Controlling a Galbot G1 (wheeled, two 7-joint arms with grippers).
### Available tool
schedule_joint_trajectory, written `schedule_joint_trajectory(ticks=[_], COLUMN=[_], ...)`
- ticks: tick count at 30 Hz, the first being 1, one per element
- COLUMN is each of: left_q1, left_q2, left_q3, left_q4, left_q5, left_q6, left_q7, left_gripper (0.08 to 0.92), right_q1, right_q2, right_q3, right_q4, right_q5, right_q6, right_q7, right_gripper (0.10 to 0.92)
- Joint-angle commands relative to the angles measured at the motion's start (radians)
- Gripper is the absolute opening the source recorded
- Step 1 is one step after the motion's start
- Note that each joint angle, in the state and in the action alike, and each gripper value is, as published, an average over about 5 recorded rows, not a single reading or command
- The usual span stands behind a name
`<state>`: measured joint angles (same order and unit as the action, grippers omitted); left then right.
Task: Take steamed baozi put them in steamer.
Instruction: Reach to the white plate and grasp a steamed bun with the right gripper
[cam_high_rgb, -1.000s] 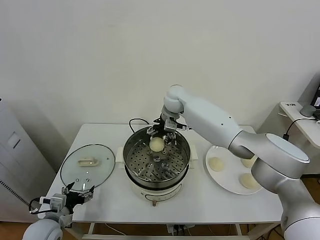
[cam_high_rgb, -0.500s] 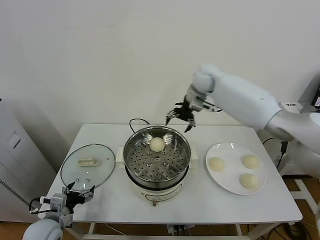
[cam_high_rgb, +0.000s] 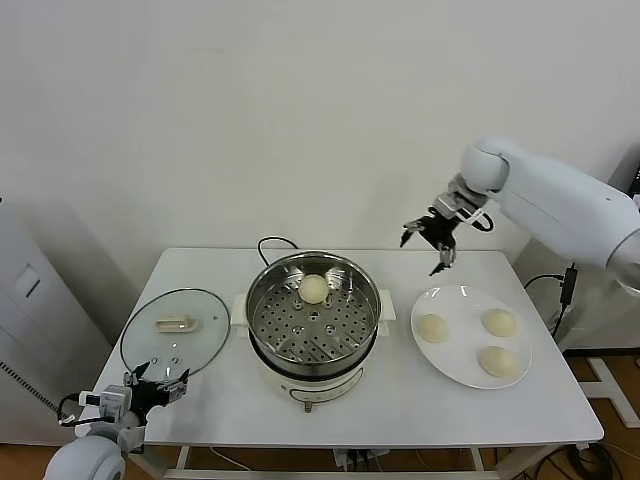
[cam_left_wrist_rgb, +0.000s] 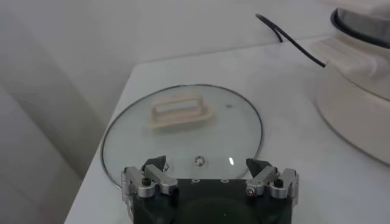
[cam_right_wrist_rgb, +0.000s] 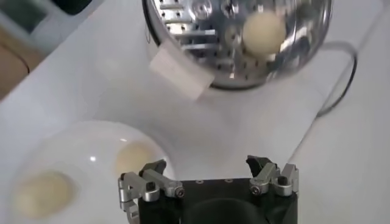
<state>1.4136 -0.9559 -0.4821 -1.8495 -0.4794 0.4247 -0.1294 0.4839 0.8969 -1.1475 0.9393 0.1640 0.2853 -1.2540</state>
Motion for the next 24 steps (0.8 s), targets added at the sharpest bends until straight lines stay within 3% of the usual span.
schedule_joint_trajectory(ticks=[1,24], left_q1=[0.001,0.005], left_q2=[0.0,0.0], left_q3=[-0.001,0.0], left_q4=[0.0,-0.002], left_q5=[-0.001,-0.002], left_q6=[0.0,-0.001], left_q7=[0.0,0.0], left_gripper=[0.823,0.823], right_q1=[-0.072,-0.341], right_q2=[-0.051,0.017], right_q3=[-0.01,0.212], right_q4=[-0.011,-0.178], right_q5=[0.023,-0.116], right_q6=[-0.168,-0.132], right_q7=[0.009,0.067], right_gripper=[0.823,0.823])
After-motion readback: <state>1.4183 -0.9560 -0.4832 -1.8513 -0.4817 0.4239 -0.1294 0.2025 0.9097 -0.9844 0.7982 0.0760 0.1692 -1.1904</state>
